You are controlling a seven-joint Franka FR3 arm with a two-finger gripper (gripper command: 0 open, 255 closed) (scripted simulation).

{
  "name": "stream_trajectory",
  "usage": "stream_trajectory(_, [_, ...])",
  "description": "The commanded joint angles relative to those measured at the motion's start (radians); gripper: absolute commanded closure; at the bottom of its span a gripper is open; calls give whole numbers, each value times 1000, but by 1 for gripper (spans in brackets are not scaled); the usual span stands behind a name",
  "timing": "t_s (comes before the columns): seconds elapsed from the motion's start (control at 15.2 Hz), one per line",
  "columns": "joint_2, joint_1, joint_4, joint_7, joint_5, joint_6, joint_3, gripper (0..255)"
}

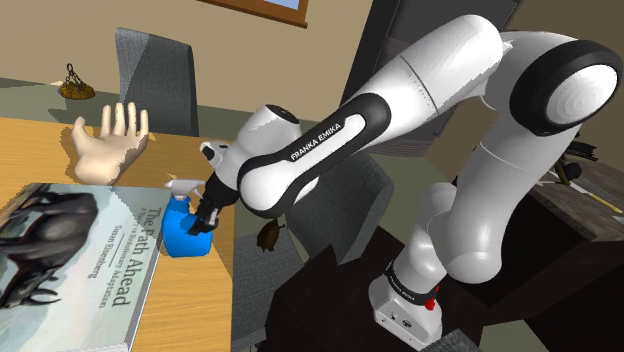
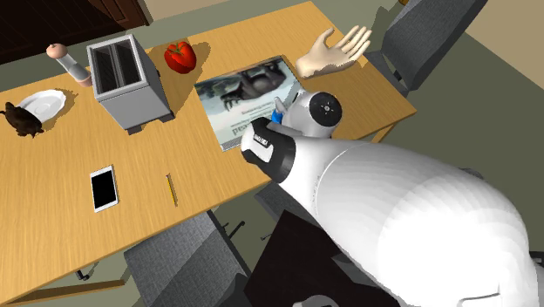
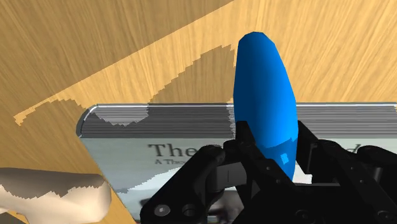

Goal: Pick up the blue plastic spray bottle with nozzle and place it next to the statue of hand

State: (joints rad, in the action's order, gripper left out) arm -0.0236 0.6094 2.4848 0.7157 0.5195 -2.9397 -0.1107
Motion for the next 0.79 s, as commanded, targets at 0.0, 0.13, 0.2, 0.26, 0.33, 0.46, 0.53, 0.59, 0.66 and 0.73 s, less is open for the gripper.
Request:
stream_trajectory(0.0, [21, -2, -5, -32, -37, 27, 6, 255])
stream_trajectory(0.13, [45, -5, -8, -61, -68, 53, 10, 255])
stream_trajectory(0.2, [57, -7, -10, -73, -82, 66, 10, 255])
stream_trajectory(0.26, [68, -10, -12, -85, -94, 79, 11, 255])
stream_trajectory(0.33, [79, -12, -15, -96, -106, 93, 11, 255])
stream_trajectory(0.46, [100, -17, -21, -117, -128, 120, 11, 255])
stream_trajectory(0.53, [110, -19, -25, -126, -138, 134, 11, 255])
stream_trajectory(0.59, [120, -22, -29, -135, -147, 147, 11, 255])
stream_trajectory(0.66, [130, -24, -33, -143, -156, 161, 10, 255])
stream_trajectory(0.73, [140, -26, -37, -151, -164, 175, 10, 255])
